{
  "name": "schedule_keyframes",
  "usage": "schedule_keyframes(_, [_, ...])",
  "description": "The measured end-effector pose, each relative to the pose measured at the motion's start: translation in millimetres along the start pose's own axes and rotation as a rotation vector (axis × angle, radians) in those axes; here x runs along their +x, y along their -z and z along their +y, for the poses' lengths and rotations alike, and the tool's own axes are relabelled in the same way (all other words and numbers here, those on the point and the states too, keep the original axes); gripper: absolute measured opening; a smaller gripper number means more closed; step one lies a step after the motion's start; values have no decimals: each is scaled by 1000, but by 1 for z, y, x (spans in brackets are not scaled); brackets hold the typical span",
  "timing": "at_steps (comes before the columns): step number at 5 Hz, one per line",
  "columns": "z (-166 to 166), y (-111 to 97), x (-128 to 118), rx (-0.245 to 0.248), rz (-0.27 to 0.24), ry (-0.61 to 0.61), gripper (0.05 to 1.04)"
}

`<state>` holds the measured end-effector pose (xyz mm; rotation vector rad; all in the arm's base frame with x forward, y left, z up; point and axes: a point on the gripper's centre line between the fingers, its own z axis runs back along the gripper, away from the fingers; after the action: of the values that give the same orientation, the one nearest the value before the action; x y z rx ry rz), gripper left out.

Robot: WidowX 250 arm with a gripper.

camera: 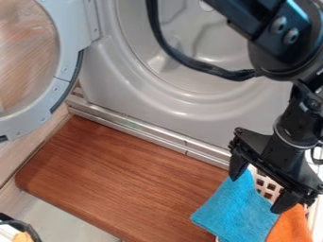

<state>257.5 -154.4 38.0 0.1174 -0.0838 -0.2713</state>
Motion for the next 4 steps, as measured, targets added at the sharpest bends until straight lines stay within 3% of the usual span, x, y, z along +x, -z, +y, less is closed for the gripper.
schedule_keyframes(1, [0, 9, -3, 10, 29, -4, 1001])
schedule_keyframes(2, [-13, 15, 11, 15, 26, 12, 1001])
schedule_keyframes(4, [-63, 36, 53, -58, -48, 22, 1001])
